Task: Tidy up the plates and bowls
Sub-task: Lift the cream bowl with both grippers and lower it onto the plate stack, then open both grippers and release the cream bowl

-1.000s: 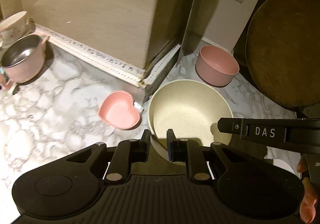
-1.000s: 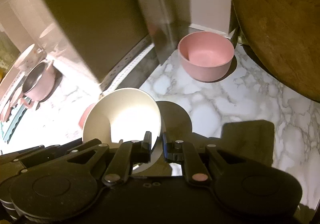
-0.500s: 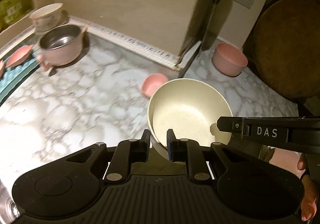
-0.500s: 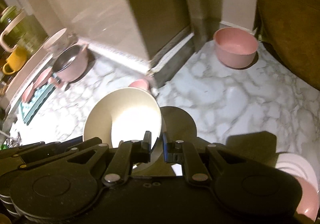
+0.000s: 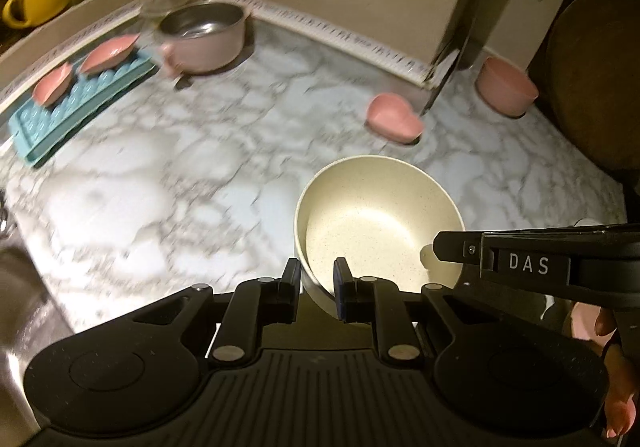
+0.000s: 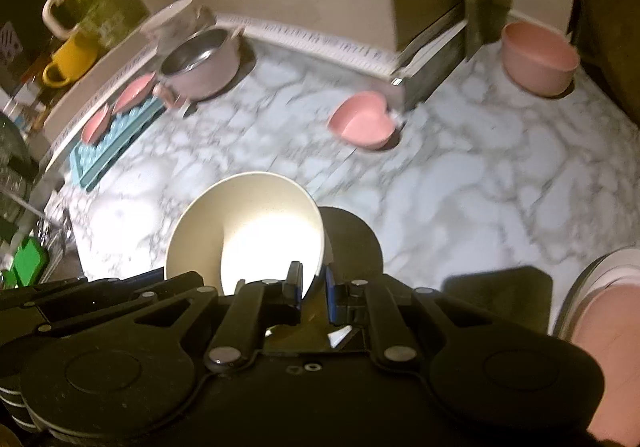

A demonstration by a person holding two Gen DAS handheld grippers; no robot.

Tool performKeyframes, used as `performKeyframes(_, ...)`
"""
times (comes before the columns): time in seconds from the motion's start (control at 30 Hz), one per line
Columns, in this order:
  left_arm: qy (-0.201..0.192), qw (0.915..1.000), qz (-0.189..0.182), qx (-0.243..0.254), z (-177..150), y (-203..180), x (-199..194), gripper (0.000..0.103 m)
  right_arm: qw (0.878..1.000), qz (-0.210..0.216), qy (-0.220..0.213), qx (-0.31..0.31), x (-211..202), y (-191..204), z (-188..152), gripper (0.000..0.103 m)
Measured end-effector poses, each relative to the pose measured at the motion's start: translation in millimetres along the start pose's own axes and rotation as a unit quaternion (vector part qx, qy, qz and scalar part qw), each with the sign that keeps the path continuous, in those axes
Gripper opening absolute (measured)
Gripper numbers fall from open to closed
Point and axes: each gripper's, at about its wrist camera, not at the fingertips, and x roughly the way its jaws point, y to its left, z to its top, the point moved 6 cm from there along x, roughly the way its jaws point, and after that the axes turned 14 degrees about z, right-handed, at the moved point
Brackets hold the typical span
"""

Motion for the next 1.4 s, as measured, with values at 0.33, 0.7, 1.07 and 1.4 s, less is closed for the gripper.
performKeyframes(0.33,0.03,0.9995,0.012,-0.008,-29.9,18.3,14.7,0.017,0.999,0.016,0.033,0.005,28.0,18.0,-30.7,0.01)
performKeyframes(0.7,0.031,0.9995,0.009,-0.005,-31.4,17.9,14.9,0.017,0.999,0.017,0.038,0.014,32.3,17.0,-36.8,0.014)
performKeyframes(1.07,0.01,0.9998,0.016,0.001,-17.8,19.1,-2.5,0.017,0.999,0.022,0.029,0.018,12.3,13.8,-29.8,0.03)
performKeyframes(1.4,-0.02,0.9996,-0.001,0.018,7.2,-1.5,-22.0,0.017,0.999,0.03,0.011,0.007,-22.6,7.9,-15.6,0.037)
